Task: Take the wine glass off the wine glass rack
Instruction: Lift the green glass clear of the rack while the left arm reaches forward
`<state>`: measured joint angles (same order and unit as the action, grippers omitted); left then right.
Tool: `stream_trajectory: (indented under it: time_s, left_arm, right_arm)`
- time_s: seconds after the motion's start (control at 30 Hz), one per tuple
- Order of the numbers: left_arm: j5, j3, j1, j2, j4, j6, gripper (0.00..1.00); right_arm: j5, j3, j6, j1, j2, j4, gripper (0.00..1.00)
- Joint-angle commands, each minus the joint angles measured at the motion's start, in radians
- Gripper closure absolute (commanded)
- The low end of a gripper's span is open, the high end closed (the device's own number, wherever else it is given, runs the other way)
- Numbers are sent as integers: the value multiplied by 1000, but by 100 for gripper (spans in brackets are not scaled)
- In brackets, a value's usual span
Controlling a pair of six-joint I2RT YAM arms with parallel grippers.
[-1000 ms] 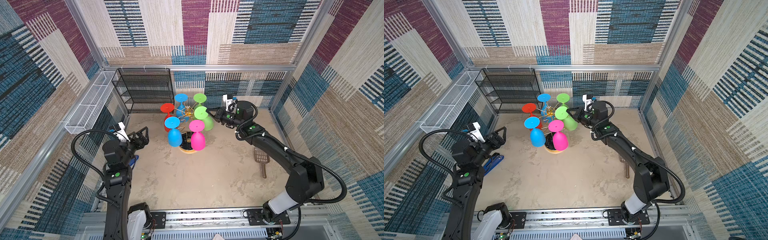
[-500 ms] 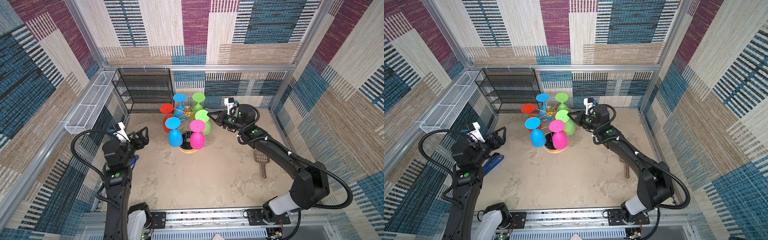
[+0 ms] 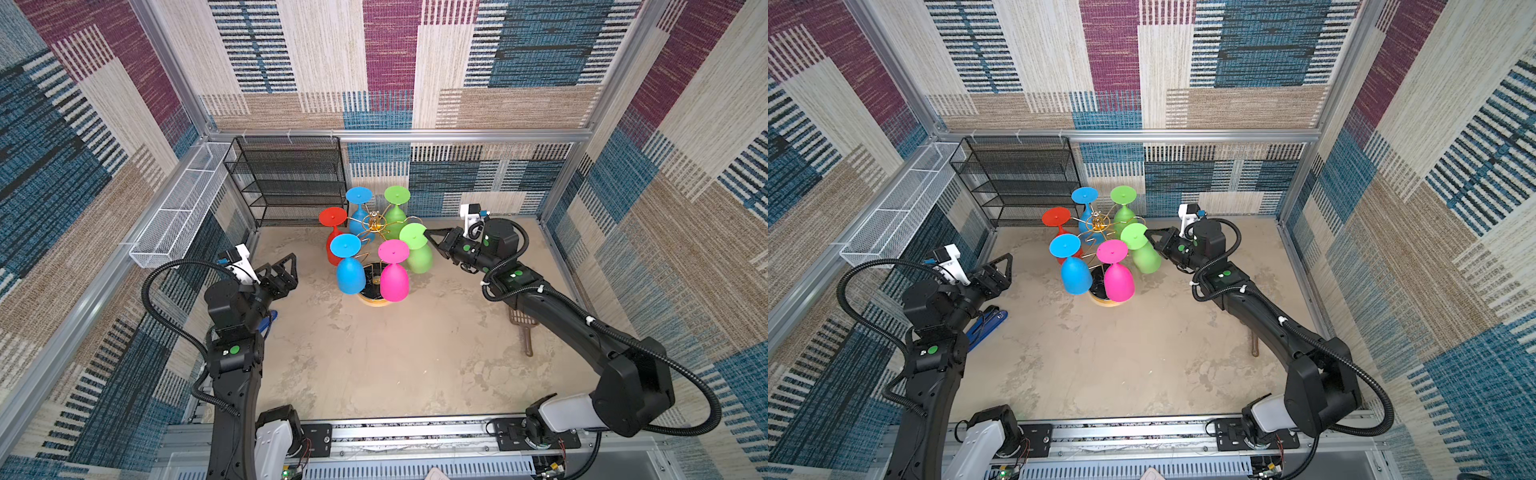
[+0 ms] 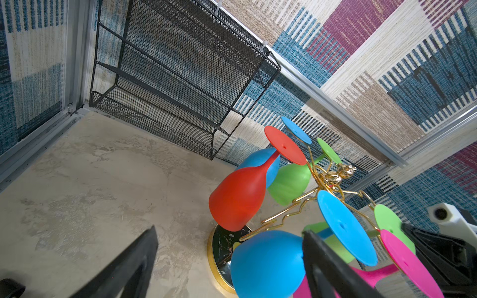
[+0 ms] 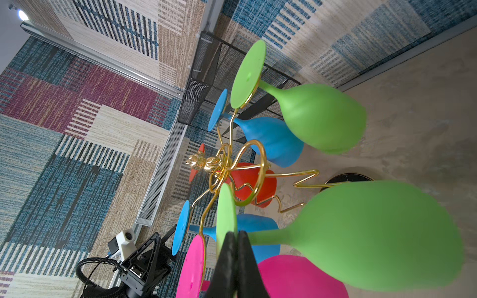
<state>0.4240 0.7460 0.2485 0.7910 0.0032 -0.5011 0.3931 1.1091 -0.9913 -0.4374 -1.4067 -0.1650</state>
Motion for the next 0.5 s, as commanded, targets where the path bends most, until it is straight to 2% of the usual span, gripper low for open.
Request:
stream_trajectory:
  time_s: [0.0, 0.23, 0.33, 0.47]
  left_arm:
    - [-2, 0, 1, -2, 30, 3, 11]
    - [38, 33, 1, 1, 17, 28, 17]
    - [131, 79, -4, 12, 17, 40, 18]
    - [331, 148, -26, 40, 27, 16, 19]
  right_arm:
    - [-49, -24, 7, 1, 36, -39, 100]
    - [-176, -143, 67, 3, 183, 21, 100]
    - [-242, -197, 101, 6, 262, 51, 100]
    - [-330, -231, 197, 9, 370, 64, 100]
